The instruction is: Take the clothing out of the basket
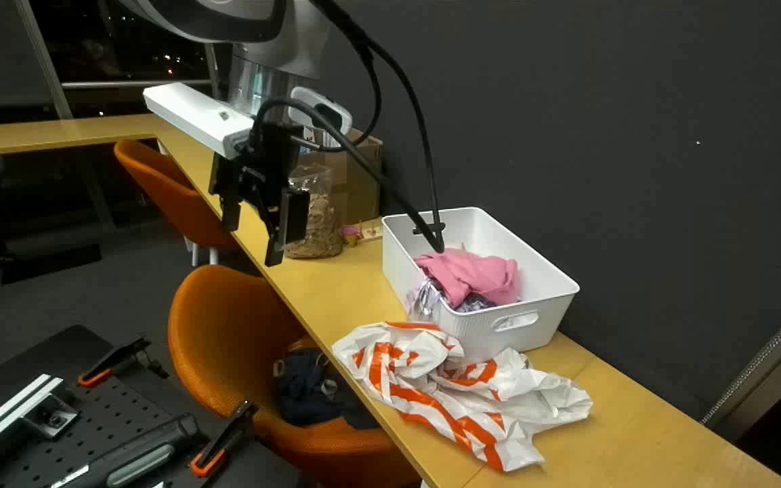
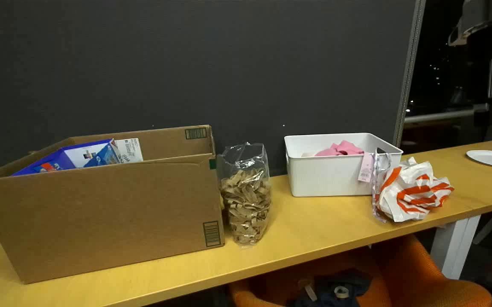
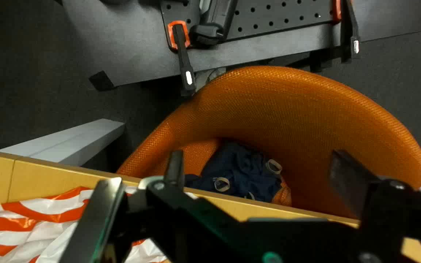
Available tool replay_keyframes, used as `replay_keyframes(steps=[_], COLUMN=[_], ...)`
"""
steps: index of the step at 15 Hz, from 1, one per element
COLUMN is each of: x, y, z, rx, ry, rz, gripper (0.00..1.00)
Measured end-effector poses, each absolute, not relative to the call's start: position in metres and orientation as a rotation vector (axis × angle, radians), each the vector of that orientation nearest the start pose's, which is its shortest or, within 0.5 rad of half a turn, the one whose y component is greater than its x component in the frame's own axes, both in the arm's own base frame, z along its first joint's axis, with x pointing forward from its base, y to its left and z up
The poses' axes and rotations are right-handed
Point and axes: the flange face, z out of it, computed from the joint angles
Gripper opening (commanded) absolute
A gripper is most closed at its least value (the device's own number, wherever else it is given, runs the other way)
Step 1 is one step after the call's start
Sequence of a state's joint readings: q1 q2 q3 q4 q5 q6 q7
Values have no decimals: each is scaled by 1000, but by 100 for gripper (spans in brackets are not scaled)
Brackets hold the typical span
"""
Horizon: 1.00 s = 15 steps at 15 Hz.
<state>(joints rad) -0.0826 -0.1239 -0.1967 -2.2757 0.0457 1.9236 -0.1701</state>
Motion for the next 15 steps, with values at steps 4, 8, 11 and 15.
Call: replay_keyframes(steps=[4, 8, 11, 15], x=[454, 476, 508, 578], y=[-129, -174, -220, -258], z=[391, 420, 452, 461], rx=[-3012, -3145, -3228, -3245], ry=[195, 314, 434, 601], rz=[309, 71, -163, -508], gripper=[100, 100, 100, 100])
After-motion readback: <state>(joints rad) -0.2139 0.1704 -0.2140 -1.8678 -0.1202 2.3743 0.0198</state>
